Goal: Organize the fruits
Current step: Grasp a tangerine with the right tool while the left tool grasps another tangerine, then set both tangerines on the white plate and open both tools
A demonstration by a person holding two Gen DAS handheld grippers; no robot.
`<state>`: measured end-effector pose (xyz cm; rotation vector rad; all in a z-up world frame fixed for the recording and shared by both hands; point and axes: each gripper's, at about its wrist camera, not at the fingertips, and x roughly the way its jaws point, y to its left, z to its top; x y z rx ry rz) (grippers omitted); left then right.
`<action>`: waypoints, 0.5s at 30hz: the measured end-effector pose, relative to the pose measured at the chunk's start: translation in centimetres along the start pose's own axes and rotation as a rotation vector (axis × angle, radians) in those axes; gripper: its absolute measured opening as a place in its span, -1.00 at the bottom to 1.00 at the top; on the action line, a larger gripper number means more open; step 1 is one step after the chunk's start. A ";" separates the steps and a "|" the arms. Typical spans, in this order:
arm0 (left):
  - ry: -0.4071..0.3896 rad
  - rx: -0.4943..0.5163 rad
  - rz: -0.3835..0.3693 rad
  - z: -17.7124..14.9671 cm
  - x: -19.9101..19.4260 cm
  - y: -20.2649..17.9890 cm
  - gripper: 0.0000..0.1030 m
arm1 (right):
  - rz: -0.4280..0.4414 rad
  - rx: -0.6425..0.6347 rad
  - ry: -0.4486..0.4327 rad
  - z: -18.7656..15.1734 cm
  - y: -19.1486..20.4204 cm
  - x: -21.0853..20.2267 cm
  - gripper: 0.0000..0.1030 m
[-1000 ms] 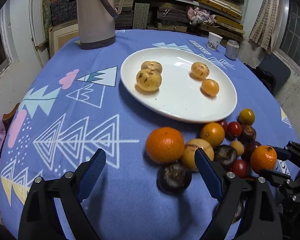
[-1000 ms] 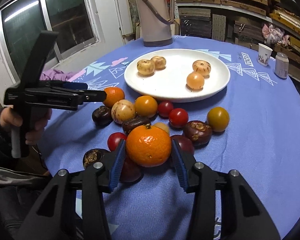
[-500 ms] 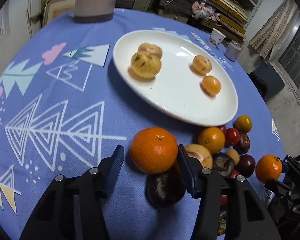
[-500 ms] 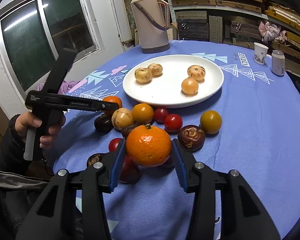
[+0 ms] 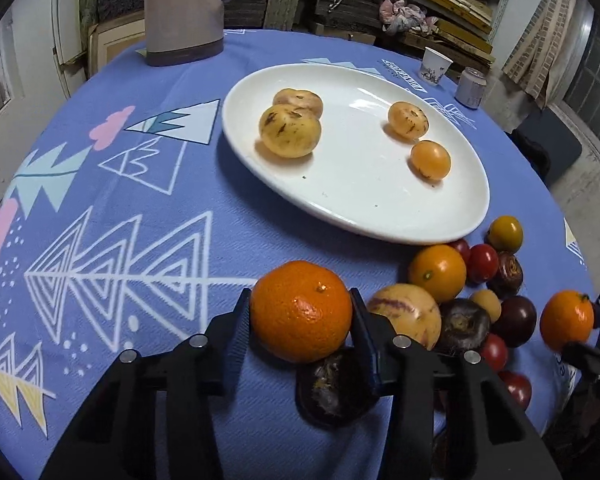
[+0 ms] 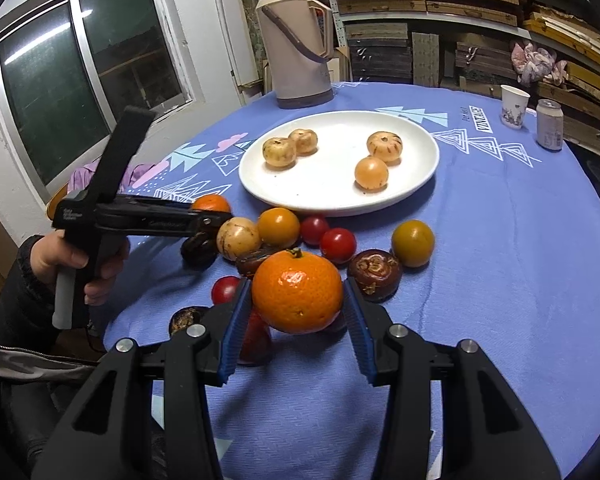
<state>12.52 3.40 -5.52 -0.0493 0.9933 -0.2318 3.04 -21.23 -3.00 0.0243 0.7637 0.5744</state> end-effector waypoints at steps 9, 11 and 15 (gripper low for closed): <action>-0.055 -0.026 0.021 -0.7 -3.4 1.2 -0.09 | -0.016 0.016 -0.013 0.0 -0.7 -0.4 -0.13; -0.064 -0.017 0.021 -0.8 -4.1 1.0 -0.09 | -0.021 0.017 -0.018 0.1 -0.8 -0.5 -0.13; -0.092 0.015 0.024 -0.5 -5.4 0.1 -0.09 | -0.035 0.010 -0.039 0.8 -1.1 -1.1 -0.13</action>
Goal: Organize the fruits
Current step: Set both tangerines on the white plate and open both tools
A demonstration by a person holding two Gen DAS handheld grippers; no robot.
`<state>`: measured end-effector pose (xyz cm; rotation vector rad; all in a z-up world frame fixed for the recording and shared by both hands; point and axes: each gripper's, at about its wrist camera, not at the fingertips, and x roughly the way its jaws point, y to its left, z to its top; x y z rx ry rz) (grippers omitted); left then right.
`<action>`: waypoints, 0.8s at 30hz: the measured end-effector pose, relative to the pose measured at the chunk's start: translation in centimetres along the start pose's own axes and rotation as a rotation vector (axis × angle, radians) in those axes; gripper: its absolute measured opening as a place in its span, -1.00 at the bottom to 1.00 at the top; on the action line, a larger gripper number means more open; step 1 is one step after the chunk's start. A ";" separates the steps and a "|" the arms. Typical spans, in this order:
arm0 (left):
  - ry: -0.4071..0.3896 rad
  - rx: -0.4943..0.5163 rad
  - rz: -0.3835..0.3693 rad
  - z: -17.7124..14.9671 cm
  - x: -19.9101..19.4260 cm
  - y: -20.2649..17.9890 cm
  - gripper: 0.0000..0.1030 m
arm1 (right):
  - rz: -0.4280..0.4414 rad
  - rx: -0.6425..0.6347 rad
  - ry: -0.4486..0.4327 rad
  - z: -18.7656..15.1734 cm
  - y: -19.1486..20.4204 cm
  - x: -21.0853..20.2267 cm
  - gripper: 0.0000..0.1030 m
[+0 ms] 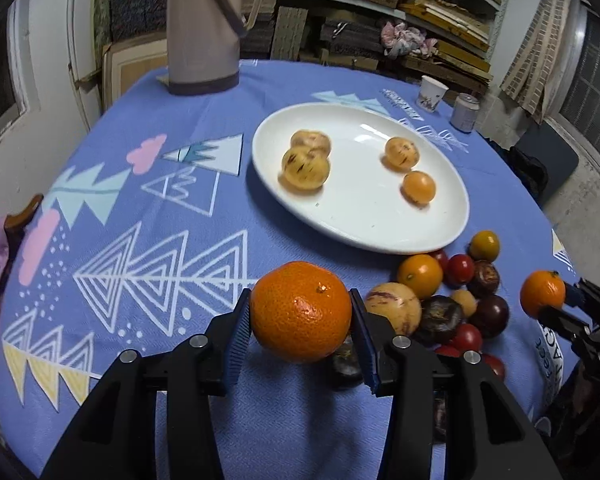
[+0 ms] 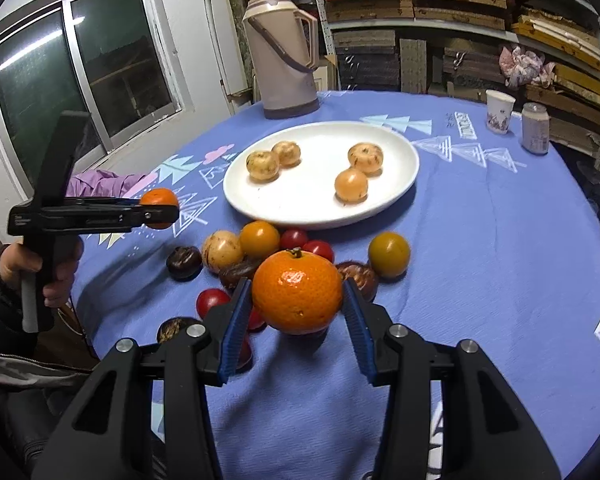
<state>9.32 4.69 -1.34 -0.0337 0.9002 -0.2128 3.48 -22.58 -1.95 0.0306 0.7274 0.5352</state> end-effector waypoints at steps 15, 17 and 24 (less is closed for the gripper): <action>-0.046 0.129 -0.012 5.3 1.4 -3.9 -0.09 | -0.034 -0.093 -0.064 8.1 -1.6 1.5 -0.13; -0.030 0.126 -0.018 6.1 2.6 -4.1 -0.08 | -0.029 -0.106 -0.046 9.2 -1.6 2.9 -0.13; 0.041 0.115 -0.023 7.3 6.7 -4.3 -0.08 | 0.017 -0.108 0.054 10.1 -1.5 8.1 -0.13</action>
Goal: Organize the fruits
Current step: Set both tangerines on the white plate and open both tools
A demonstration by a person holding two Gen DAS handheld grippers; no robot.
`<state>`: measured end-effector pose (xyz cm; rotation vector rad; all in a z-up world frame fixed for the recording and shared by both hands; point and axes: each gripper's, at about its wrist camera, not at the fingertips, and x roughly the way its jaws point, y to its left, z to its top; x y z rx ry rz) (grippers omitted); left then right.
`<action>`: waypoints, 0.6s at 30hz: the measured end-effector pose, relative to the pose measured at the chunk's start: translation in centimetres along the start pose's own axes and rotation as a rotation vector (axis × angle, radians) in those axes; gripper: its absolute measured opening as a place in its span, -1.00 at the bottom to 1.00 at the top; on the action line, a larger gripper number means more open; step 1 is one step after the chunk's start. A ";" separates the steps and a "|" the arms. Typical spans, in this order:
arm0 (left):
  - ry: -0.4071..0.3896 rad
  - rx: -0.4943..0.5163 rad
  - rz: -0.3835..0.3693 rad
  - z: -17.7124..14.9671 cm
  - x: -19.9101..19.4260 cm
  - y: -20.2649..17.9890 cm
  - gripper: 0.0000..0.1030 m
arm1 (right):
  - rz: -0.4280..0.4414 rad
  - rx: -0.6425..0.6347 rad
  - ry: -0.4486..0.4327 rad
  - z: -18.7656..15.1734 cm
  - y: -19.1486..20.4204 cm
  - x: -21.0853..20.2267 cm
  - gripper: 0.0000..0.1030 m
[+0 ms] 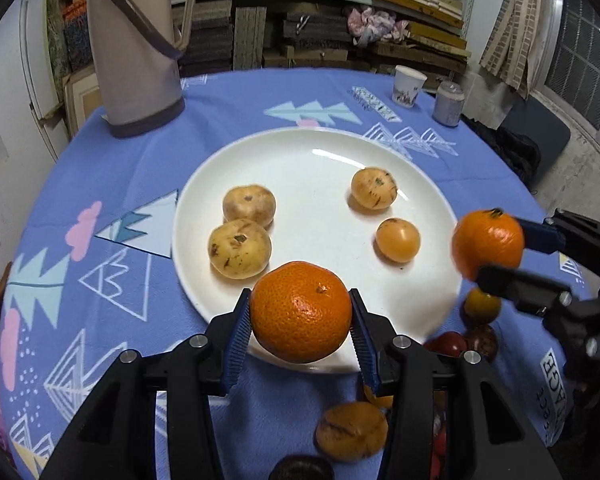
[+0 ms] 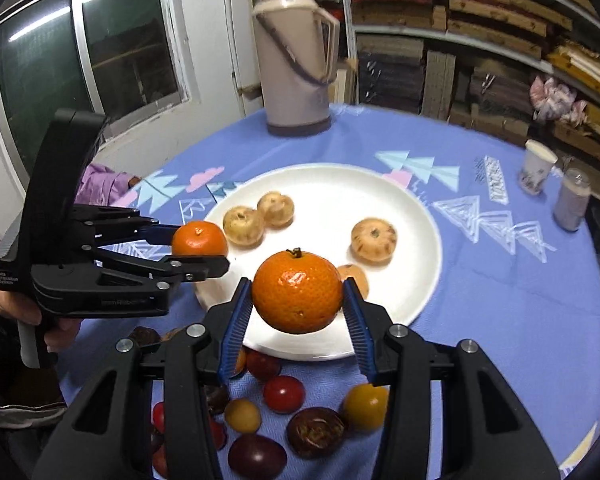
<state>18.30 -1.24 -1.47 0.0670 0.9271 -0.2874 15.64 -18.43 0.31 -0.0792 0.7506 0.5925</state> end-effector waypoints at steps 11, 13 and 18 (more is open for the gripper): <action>0.042 -0.042 0.025 0.5 2.9 1.8 -0.08 | 0.006 0.015 0.096 -1.1 -0.5 4.4 -0.12; 0.050 -0.046 0.031 0.5 3.3 2.1 -0.08 | -0.001 0.011 0.104 -1.2 -0.4 4.8 -0.12; 0.042 -0.037 0.048 0.5 3.3 1.9 -0.04 | -0.040 0.017 0.114 -1.5 -0.5 5.5 -0.08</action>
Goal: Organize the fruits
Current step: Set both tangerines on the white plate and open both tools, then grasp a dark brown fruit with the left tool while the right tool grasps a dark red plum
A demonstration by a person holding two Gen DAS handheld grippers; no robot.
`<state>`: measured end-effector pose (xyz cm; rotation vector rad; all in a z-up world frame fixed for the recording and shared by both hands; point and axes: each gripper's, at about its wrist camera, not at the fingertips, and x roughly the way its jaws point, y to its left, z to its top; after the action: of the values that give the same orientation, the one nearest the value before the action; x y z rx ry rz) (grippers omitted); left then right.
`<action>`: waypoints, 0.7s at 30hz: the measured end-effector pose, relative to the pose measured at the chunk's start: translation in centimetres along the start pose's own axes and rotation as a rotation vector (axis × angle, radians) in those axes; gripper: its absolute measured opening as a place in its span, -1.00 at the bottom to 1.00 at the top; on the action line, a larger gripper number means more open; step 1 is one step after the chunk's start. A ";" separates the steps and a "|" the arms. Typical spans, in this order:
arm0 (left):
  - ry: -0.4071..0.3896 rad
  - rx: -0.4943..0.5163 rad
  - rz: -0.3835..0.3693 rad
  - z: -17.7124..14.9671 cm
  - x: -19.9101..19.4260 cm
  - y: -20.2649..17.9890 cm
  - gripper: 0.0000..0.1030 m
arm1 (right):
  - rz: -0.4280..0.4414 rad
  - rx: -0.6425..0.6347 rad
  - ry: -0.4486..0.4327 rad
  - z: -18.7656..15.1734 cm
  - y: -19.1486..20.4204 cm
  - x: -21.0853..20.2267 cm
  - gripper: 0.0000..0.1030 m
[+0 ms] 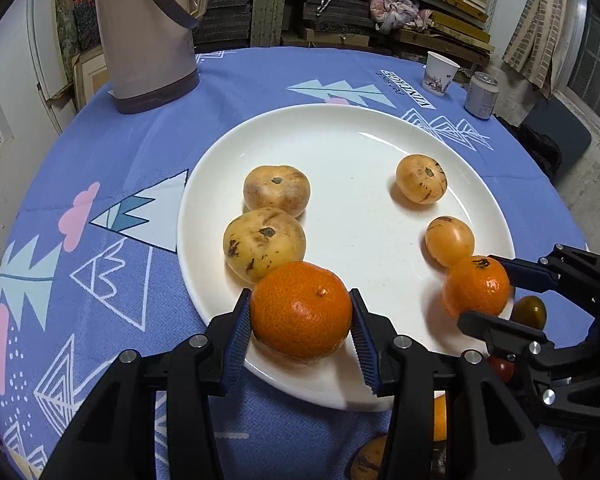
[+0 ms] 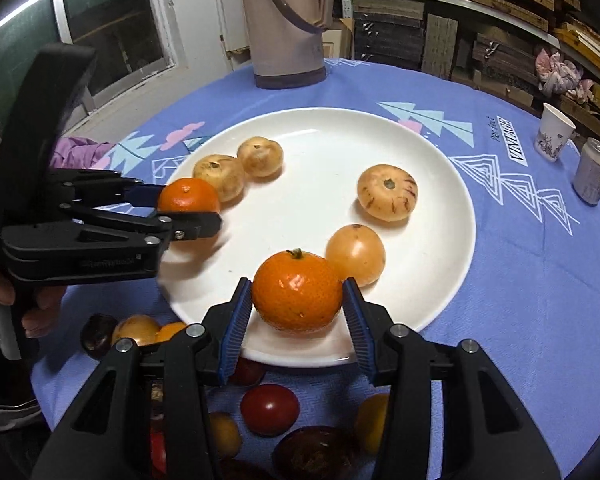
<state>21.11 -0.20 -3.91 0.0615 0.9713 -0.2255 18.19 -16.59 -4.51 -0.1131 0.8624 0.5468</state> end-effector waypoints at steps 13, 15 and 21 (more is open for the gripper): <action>-0.130 0.002 0.031 -2.2 -5.7 0.4 0.46 | -0.013 0.180 -0.138 -3.6 -3.2 -7.1 0.34; -0.129 -0.002 0.028 -2.9 -6.1 0.4 0.47 | -0.011 0.197 -0.141 -4.5 -3.4 -8.0 0.34; -0.123 -0.012 0.030 -5.6 -7.6 0.6 0.58 | -0.030 0.222 -0.146 -7.2 -3.2 -10.0 0.42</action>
<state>12.53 2.51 -0.81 0.0511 0.8487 -0.1935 9.59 -25.68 -2.20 0.1154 0.7719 0.4230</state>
